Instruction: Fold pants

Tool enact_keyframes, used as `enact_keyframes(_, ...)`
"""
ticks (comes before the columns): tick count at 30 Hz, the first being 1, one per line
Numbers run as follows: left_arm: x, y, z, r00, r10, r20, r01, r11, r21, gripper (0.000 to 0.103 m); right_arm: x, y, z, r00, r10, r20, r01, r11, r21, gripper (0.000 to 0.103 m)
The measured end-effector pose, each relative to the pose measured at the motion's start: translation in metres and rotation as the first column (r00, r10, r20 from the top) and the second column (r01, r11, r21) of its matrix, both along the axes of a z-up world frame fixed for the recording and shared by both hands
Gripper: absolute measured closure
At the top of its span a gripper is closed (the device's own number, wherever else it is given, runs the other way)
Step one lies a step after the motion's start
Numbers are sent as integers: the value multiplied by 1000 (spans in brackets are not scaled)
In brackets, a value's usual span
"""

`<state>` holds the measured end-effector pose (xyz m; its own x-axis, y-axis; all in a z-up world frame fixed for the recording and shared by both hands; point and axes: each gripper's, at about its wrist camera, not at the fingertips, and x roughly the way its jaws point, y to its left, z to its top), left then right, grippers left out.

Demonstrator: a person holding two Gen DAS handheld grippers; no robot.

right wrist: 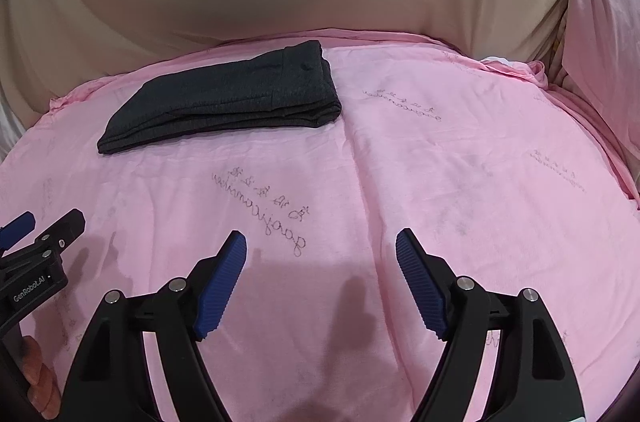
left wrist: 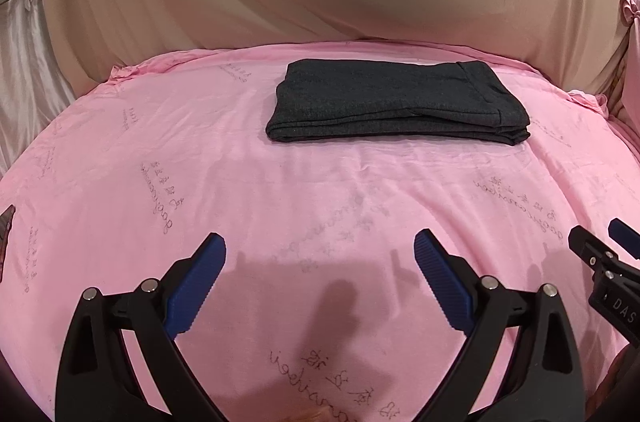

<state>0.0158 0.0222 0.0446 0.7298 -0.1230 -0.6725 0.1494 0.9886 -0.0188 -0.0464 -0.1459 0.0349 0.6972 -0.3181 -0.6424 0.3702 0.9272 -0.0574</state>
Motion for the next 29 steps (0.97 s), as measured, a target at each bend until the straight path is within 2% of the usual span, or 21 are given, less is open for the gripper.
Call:
enact_keyframes(7, 7, -3, -2, 1000, -16, -9, 16, 1000, 11, 10, 7, 3, -1, 1000, 12, -3, -12, 1000, 5, 28)
enact_keyframes(10, 10, -2, -2, 1000, -2, -11, 2, 1000, 9, 5, 6, 3, -1, 1000, 13, -2, -13, 1000, 6, 28)
enact_keyframes(19, 16, 8, -7, 999, -5, -46, 2, 998, -70, 5, 7, 1, -1, 1000, 15, -3, -15, 1000, 11, 28)
enact_keyframes(22, 14, 4, -5, 1000, 3, -29, -4, 999, -38, 5, 7, 1, -1, 1000, 16, -1, -16, 1000, 10, 28)
enact_keyframes(24, 11, -3, -4, 1000, 9, -14, -9, 1000, 13, 5, 7, 0, -2, 1000, 17, -2, -17, 1000, 11, 28)
enact_keyframes(29, 6, -8, 1, 1000, -15, 19, 15, 999, 33, 5, 6, 1, -1, 1000, 12, 3, -12, 1000, 13, 25)
